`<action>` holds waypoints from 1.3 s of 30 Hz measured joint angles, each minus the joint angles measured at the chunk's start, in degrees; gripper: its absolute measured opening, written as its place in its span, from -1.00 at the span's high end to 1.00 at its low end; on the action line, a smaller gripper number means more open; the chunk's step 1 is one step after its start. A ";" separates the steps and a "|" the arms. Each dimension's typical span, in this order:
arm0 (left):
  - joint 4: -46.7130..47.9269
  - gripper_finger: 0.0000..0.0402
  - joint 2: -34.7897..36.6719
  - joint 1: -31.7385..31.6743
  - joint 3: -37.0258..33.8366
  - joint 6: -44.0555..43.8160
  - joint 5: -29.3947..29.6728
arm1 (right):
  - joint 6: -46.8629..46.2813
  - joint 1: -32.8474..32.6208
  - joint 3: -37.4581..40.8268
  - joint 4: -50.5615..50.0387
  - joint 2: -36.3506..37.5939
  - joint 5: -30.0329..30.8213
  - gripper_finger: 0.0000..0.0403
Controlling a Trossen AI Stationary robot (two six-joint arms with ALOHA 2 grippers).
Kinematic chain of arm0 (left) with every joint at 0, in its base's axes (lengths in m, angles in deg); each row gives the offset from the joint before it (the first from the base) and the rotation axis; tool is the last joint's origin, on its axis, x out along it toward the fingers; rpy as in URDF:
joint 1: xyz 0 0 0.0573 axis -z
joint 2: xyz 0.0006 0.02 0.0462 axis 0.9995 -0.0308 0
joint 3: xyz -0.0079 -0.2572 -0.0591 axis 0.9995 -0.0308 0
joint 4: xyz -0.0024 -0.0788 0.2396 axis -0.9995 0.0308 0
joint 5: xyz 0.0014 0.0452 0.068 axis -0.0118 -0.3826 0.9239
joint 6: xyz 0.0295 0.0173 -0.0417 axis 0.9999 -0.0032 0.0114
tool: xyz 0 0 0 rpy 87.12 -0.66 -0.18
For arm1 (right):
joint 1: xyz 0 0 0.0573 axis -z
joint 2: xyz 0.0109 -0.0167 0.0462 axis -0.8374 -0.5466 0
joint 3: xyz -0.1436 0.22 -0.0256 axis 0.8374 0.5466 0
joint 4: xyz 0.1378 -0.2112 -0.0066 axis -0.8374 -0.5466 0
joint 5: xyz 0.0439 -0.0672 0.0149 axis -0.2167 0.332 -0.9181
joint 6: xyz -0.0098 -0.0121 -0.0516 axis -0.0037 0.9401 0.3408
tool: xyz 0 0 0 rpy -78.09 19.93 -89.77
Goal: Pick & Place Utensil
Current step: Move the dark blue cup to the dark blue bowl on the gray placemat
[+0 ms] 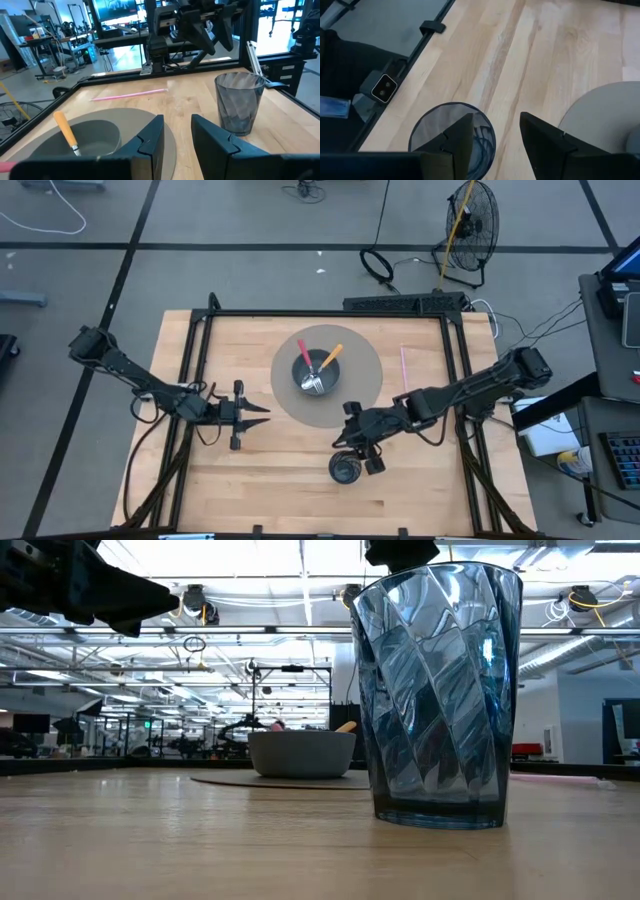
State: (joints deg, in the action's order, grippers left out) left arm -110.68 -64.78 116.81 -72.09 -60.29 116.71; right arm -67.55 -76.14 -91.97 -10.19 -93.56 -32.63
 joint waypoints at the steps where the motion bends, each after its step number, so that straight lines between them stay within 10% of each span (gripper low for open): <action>1: -0.01 0.48 0.00 0.00 0.00 0.00 0.02 | -0.02 -0.02 0.02 -0.14 0.00 0.08 0.23; 39: 0.01 0.48 0.00 0.00 0.02 -0.12 0.11 | -1.53 0.39 8.81 10.50 0.01 -6.87 0.23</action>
State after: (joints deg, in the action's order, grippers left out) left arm -110.66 -64.78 116.81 -72.07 -60.41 116.82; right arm -69.08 -75.74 -83.17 0.31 -93.55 -39.50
